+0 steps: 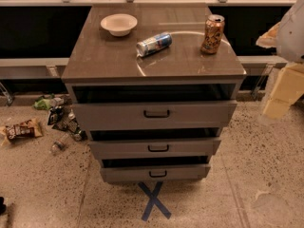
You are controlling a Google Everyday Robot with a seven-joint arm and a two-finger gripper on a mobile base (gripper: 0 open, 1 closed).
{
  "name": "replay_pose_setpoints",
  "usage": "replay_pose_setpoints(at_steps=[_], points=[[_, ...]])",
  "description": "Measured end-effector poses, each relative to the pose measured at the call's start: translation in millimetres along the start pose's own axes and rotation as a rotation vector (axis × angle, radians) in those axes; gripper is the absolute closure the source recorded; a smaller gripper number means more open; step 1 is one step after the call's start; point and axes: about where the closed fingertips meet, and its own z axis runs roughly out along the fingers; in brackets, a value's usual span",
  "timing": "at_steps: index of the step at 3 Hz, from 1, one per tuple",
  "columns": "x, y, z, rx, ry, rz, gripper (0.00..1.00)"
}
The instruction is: Open top drawer
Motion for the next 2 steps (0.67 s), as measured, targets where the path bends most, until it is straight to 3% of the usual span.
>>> replay_pose_setpoints(at_steps=[1,2], points=[[-2,-1,1,0.004,-0.009,-0.004,0.00],[-4,-3,44,-0.040,-0.127,-0.025,0.00]])
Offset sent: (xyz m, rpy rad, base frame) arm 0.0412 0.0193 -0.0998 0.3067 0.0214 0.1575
